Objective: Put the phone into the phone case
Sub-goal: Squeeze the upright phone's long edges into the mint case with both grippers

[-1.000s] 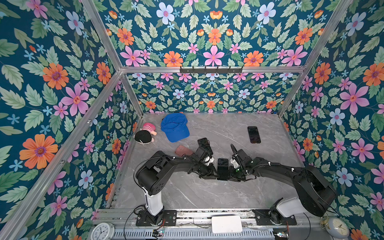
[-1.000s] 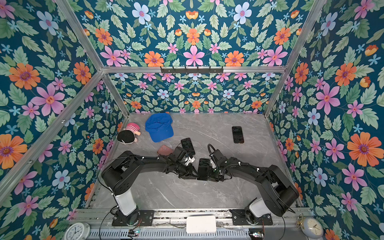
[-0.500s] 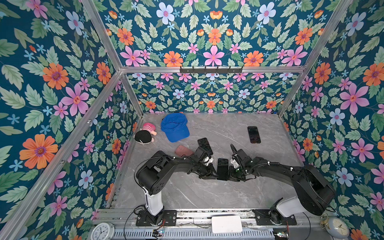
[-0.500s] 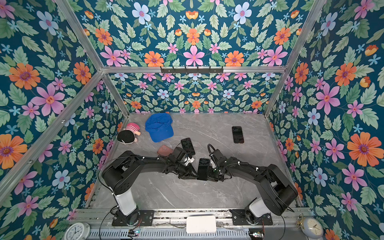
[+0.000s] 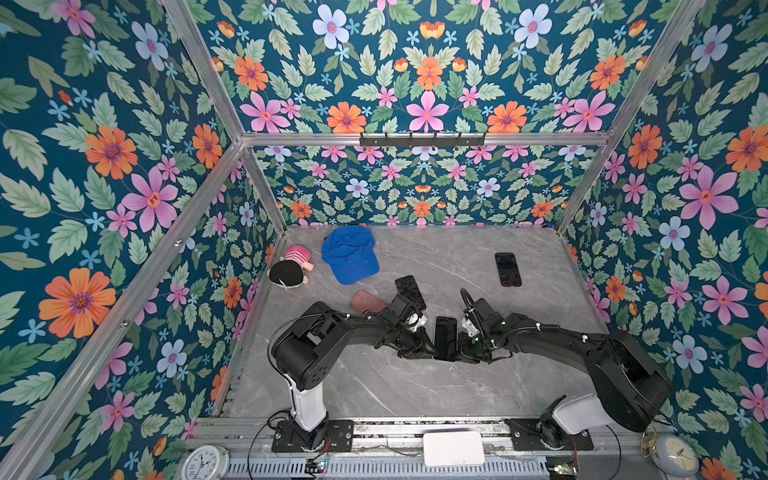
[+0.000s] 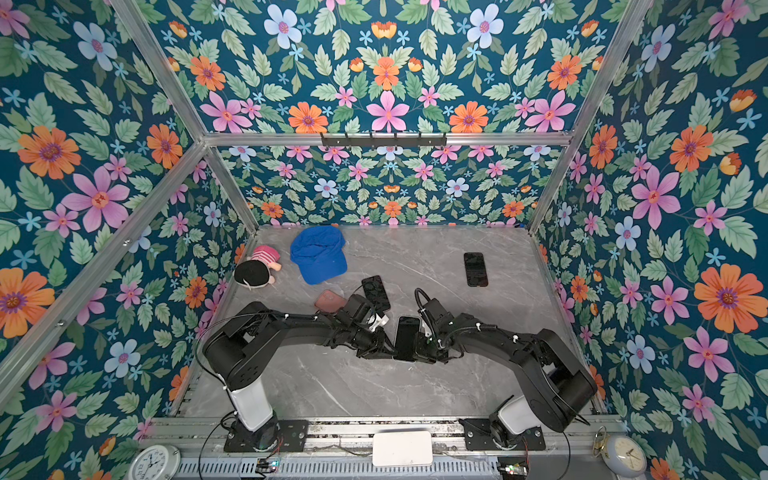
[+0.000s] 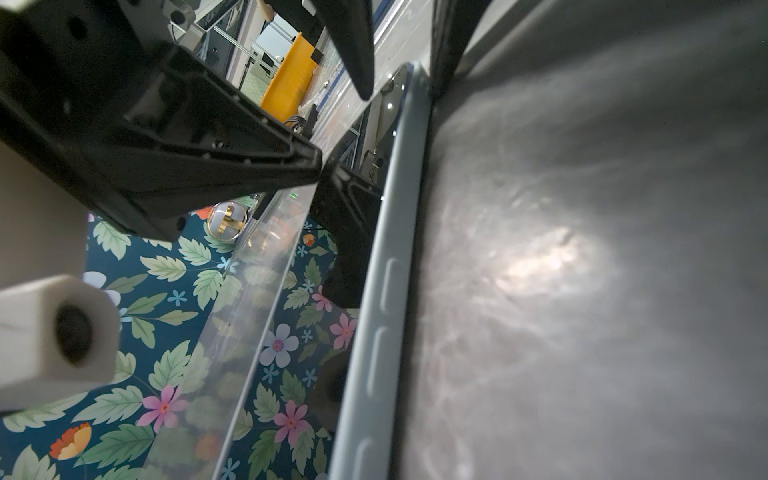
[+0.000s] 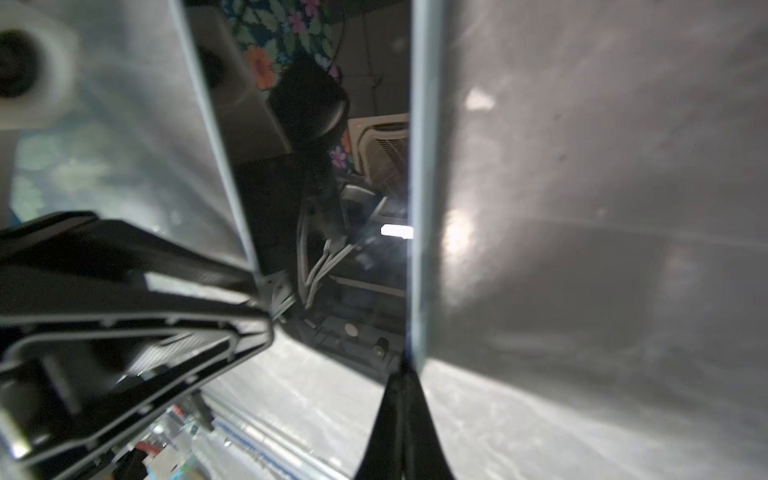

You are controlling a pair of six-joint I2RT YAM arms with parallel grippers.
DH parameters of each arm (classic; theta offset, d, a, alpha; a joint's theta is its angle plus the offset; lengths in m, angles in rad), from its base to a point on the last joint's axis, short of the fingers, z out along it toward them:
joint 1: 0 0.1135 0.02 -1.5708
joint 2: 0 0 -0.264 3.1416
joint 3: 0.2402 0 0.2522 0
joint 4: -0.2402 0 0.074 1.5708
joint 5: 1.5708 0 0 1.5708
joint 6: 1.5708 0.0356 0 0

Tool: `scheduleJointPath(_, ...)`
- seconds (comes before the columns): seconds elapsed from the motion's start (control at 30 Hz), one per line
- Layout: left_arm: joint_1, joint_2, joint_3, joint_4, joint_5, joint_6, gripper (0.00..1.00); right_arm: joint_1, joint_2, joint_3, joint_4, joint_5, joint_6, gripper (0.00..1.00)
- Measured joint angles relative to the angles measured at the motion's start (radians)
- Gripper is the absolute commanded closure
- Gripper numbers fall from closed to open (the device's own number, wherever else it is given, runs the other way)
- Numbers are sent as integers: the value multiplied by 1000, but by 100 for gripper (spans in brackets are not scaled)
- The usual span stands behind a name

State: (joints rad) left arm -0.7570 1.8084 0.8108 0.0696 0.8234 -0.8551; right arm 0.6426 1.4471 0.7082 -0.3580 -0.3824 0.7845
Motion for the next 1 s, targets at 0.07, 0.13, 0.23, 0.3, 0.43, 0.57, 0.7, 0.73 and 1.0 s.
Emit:
scheduleJointPath(0.07, -4, -8, 14, -34, -2, 21, 70, 2, -29, 0, -3, 1, -3, 86)
scheduleJointPath(0.13, -2, -11, 37, -72, -14, 38, 65, -1, -41, 0, -7, 18, -4, 81)
scheduleJointPath(0.23, 1, -12, 68, -134, -31, 66, 62, -2, -40, -5, -9, 27, -7, 77)
scheduleJointPath(0.3, -3, -12, 84, -167, -40, 80, 61, -2, -35, -7, -8, 27, -7, 72)
scheduleJointPath(0.43, -5, 0, 109, -229, -51, 104, 61, -3, -26, -11, -7, 27, -10, 65)
scheduleJointPath(0.57, -16, 19, 139, -273, -64, 122, 63, -3, -17, -16, -5, 27, -11, 63)
scheduleJointPath(0.7, -25, 36, 158, -294, -65, 125, 67, -3, -2, -16, -2, 27, -20, 63)
scheduleJointPath(0.73, -27, 39, 162, -298, -65, 125, 68, -3, 2, -16, -1, 27, -22, 63)
scheduleJointPath(1.0, -32, 60, 188, -325, -70, 124, 77, -3, 32, -16, 30, 21, -29, 63)
